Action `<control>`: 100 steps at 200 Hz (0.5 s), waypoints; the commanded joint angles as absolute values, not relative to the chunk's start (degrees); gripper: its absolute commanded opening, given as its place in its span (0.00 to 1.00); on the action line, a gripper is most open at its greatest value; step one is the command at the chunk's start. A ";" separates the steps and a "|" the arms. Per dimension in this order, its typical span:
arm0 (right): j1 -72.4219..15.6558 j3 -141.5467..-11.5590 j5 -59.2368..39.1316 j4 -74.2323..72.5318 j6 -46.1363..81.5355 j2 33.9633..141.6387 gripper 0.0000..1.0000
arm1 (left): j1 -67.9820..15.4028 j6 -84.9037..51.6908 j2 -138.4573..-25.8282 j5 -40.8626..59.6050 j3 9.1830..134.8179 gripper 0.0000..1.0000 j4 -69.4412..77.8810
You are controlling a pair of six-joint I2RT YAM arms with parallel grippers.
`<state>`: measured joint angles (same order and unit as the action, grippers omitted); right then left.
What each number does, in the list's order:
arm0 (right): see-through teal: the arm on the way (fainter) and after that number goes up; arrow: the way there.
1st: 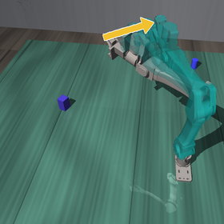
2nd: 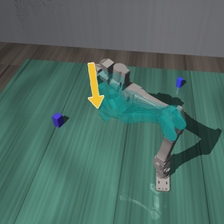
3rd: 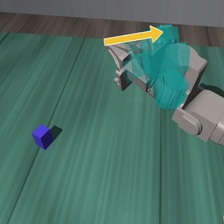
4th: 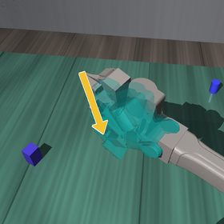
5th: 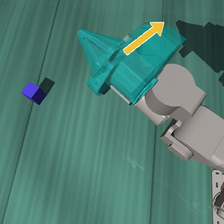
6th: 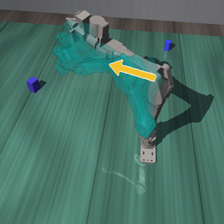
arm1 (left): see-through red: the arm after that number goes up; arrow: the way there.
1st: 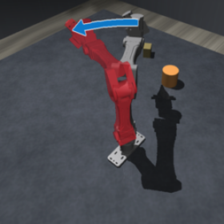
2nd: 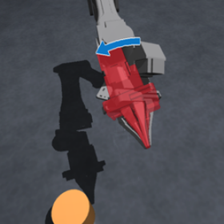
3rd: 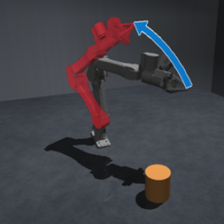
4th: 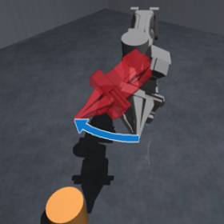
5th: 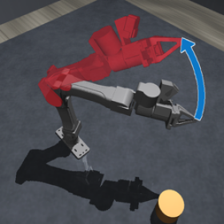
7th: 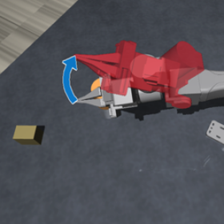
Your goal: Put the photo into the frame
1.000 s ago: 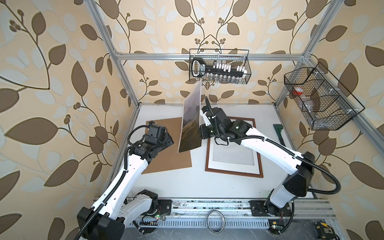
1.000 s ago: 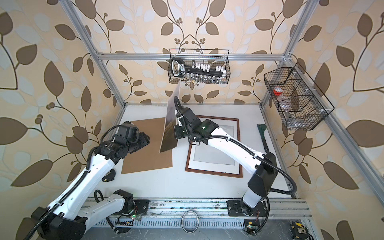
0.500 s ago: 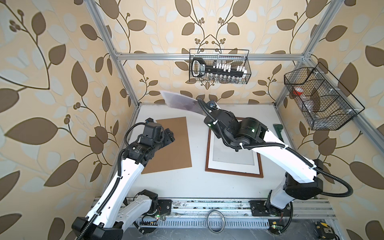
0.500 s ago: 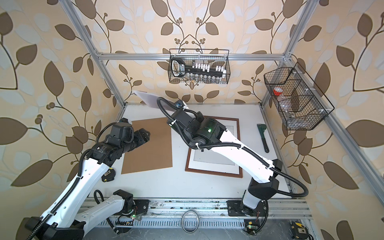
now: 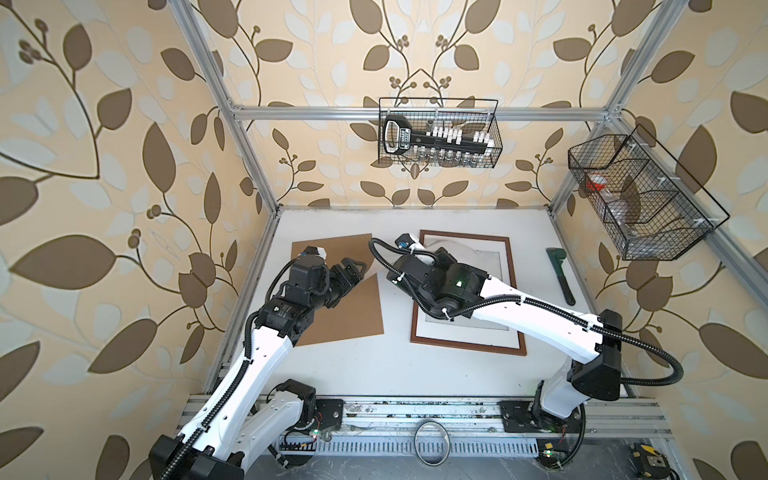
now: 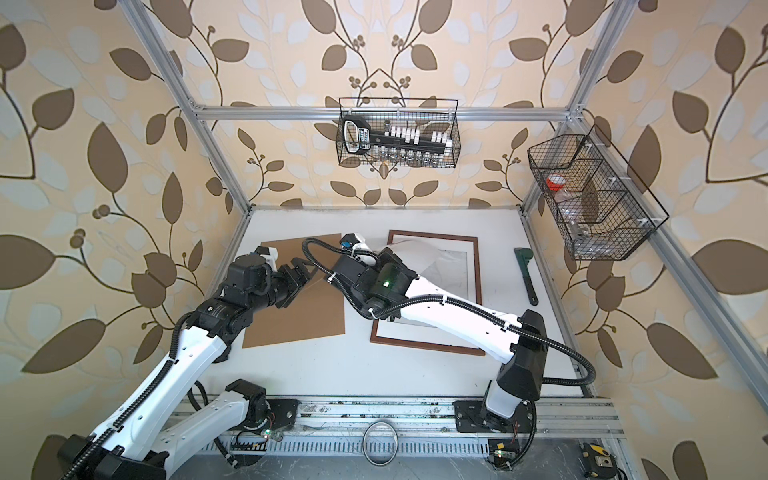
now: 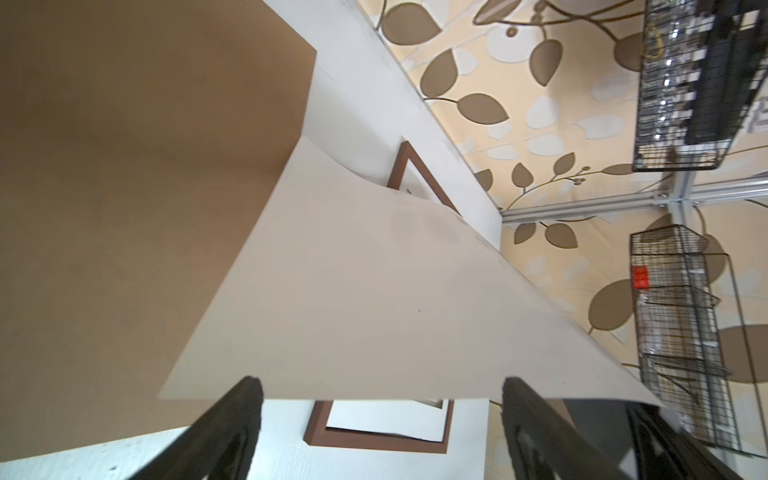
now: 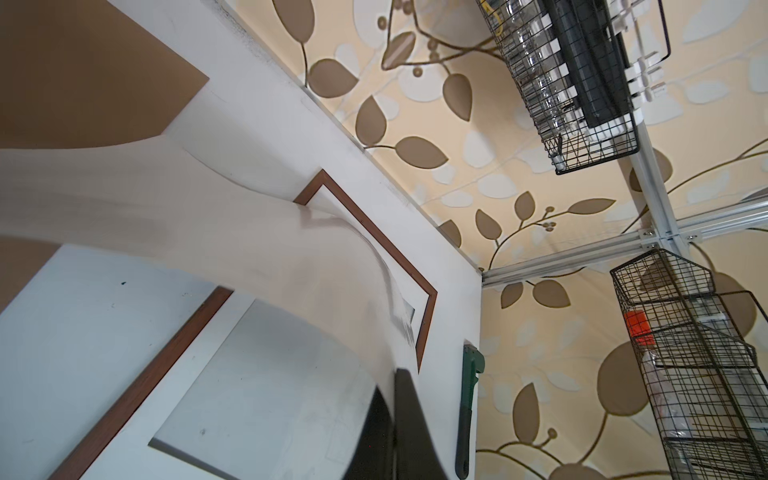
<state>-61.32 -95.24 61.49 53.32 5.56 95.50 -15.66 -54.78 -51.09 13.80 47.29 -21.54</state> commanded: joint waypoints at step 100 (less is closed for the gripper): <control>-61.01 -99.88 60.38 48.87 2.71 98.21 0.00 | -15.31 -67.77 -53.80 24.47 50.13 0.99 -19.59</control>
